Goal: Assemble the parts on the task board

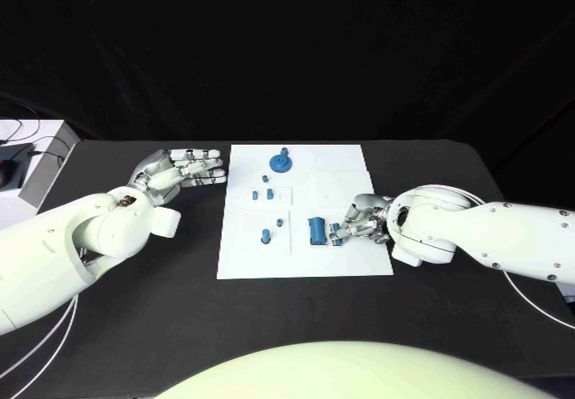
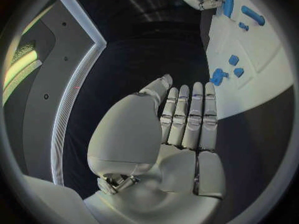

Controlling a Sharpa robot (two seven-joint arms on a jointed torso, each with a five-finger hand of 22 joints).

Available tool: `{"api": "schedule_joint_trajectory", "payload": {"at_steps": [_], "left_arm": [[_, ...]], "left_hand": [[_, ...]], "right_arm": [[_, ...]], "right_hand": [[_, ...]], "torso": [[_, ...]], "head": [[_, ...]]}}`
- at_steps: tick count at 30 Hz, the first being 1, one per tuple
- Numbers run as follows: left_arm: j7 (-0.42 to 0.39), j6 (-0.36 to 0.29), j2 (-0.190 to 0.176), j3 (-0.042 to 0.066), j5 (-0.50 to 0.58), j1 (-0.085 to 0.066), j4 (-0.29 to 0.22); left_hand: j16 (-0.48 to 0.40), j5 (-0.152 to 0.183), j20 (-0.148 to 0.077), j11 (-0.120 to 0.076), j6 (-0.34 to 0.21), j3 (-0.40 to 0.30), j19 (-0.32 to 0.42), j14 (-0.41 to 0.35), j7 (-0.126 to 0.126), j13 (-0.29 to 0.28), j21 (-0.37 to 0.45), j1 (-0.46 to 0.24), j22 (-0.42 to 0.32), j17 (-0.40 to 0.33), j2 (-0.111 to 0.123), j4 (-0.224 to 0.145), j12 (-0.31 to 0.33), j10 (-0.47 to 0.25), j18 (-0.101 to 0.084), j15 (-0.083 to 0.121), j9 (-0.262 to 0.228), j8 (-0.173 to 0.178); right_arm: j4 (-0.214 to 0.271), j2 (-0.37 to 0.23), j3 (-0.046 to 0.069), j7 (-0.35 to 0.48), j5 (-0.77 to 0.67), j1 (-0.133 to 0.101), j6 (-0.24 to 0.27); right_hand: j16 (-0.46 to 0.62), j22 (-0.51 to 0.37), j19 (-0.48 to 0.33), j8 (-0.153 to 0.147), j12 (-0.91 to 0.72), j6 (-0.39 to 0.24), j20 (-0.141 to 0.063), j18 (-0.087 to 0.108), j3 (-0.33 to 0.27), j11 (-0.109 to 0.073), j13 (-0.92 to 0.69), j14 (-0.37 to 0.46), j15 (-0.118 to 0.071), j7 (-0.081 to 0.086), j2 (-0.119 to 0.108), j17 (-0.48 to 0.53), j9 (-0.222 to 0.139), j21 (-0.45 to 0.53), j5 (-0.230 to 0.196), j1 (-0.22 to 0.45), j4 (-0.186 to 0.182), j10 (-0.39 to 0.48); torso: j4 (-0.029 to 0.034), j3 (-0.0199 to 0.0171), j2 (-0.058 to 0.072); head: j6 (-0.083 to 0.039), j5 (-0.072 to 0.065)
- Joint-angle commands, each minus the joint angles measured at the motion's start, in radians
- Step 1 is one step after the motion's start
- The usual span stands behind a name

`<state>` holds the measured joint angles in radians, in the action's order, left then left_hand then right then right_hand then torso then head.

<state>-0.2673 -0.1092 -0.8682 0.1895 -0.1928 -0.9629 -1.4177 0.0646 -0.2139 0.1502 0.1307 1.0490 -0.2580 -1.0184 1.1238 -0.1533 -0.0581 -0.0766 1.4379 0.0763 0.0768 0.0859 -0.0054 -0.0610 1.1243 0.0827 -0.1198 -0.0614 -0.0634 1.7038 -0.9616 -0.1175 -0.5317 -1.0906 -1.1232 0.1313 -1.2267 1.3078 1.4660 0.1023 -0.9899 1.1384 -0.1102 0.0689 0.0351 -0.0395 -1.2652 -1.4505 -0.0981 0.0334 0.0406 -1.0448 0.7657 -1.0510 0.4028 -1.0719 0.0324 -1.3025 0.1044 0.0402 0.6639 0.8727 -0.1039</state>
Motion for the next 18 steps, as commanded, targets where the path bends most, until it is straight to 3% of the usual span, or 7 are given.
{"api": "schedule_joint_trajectory", "payload": {"at_steps": [1,7,12,18], "left_arm": [[-0.004,0.016,0.002,0.001,0.004,0.000,-0.002],[-0.004,0.017,0.003,0.001,0.004,0.000,0.000],[-0.004,0.017,0.004,0.001,0.004,0.000,0.000],[-0.003,0.017,0.003,0.001,0.004,0.000,0.000]], "left_hand": [[-0.003,0.001,0.005,0.004,-0.002,-0.002,0.002,-0.007,-0.005,0.000,0.003,0.000,-0.001,0.000,0.005,0.005,0.002,-0.001,-0.003,-0.002,0.000,0.001],[-0.003,0.001,0.006,0.005,-0.003,0.001,0.003,-0.008,-0.005,0.000,0.003,-0.004,-0.002,0.000,0.006,0.008,0.002,-0.003,-0.003,-0.003,0.000,0.001],[-0.003,0.001,0.006,0.005,-0.003,0.001,0.003,-0.008,-0.005,0.000,0.003,-0.004,-0.002,0.000,0.006,0.008,0.002,-0.003,-0.003,-0.003,0.000,0.001],[-0.003,0.001,0.006,0.005,-0.004,0.004,0.004,-0.009,-0.005,0.000,0.004,-0.003,-0.002,0.000,0.005,0.009,0.002,-0.004,-0.002,-0.003,-0.001,0.001]], "right_arm": [[0.008,0.003,-0.006,0.004,0.000,0.009,-0.020],[0.008,0.001,-0.006,0.006,0.000,0.009,-0.009],[0.006,0.001,-0.006,0.009,0.000,0.009,0.003],[0.007,0.000,-0.006,0.012,-0.001,0.010,0.014]], "right_hand": [[0.003,0.139,0.058,0.007,0.000,0.004,0.000,0.008,-0.072,0.000,0.002,-0.004,0.001,0.000,-0.002,-0.001,-0.006,0.007,-0.005,-0.019,-0.031,0.003],[0.003,0.139,0.059,0.010,-0.002,0.004,0.000,0.008,-0.117,0.001,0.003,-0.004,0.001,0.000,0.004,-0.002,-0.009,0.006,-0.005,-0.032,-0.056,0.003],[0.003,0.139,0.059,0.013,-0.005,0.006,0.000,0.008,-0.139,0.001,0.002,-0.004,0.002,0.001,-0.007,-0.002,-0.008,0.005,-0.007,-0.013,-0.076,0.002],[0.002,0.139,0.059,0.018,-0.006,0.003,0.001,0.008,-0.172,0.002,0.003,-0.004,0.002,0.002,0.001,-0.002,-0.005,0.005,-0.002,-0.017,-0.093,0.002]], "torso": [[0.0000,-0.0010,-0.001],[0.0003,-0.0001,0.000],[0.0000,0.0002,-0.001],[0.0010,0.0011,0.000]], "head": [[0.000,0.000],[0.000,0.000],[0.000,-0.001],[0.000,0.001]]}}
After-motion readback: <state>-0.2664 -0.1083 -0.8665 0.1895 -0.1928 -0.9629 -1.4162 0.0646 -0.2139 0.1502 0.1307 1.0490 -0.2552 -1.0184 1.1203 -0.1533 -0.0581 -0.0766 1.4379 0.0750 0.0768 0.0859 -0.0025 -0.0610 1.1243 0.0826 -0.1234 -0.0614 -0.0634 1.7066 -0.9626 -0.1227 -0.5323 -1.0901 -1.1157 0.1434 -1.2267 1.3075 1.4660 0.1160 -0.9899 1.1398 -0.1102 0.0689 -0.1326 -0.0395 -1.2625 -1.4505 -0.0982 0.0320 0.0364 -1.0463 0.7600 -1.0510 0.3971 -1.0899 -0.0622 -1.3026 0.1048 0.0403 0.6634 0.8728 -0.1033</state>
